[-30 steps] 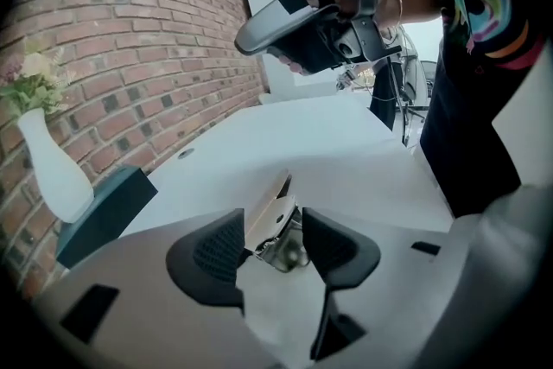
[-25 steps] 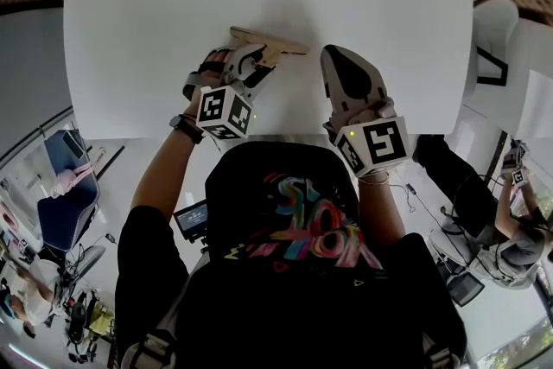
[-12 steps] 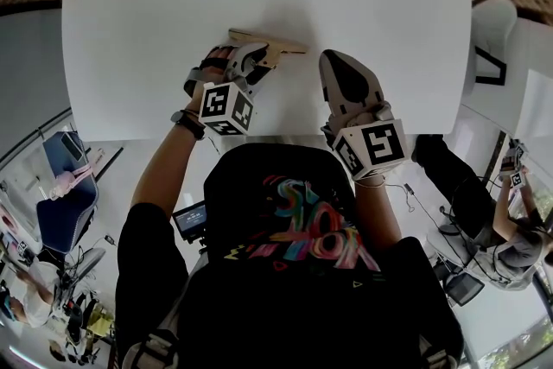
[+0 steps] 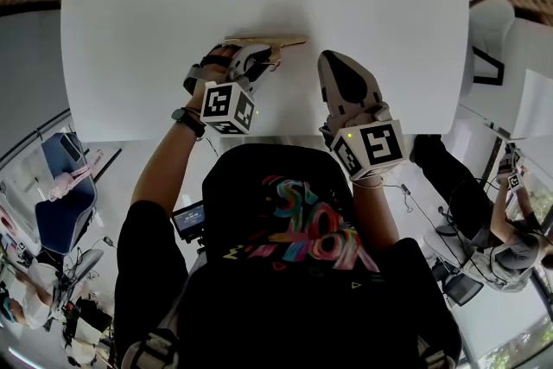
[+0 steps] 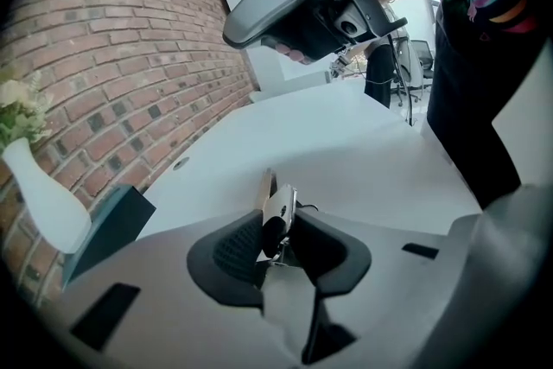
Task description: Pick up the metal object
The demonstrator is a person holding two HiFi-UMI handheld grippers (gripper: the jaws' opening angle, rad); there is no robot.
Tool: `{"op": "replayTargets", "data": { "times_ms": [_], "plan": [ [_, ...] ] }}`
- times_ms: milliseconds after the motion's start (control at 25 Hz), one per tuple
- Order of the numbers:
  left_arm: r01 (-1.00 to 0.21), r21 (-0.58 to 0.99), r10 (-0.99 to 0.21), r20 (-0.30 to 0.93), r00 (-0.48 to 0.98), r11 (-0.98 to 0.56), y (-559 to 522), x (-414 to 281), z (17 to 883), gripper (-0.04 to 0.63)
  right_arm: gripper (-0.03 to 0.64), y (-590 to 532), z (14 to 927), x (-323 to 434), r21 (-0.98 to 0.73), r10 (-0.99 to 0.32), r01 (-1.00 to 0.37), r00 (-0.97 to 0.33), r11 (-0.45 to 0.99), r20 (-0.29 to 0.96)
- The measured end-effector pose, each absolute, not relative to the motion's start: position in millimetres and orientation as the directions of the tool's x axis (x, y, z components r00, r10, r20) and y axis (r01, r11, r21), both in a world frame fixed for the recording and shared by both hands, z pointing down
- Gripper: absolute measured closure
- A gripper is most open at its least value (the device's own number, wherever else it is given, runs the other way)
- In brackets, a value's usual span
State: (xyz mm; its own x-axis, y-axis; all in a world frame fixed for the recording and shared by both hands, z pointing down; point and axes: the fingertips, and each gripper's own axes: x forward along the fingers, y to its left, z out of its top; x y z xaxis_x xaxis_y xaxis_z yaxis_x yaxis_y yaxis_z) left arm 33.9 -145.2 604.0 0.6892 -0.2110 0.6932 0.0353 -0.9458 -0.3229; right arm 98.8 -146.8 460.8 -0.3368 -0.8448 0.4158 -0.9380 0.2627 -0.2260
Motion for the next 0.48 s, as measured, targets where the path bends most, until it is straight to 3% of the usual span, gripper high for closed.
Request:
{"op": "replayTargets", "data": {
  "times_ms": [480],
  "plan": [
    [0.004, -0.311, -0.225, 0.694, 0.684, -0.950, -146.6, 24.8, 599.1, 0.494, 0.600, -150.8, 455.7, 96.5, -0.221, -0.846, -0.935, -0.348, 0.278, 0.403]
  ]
}}
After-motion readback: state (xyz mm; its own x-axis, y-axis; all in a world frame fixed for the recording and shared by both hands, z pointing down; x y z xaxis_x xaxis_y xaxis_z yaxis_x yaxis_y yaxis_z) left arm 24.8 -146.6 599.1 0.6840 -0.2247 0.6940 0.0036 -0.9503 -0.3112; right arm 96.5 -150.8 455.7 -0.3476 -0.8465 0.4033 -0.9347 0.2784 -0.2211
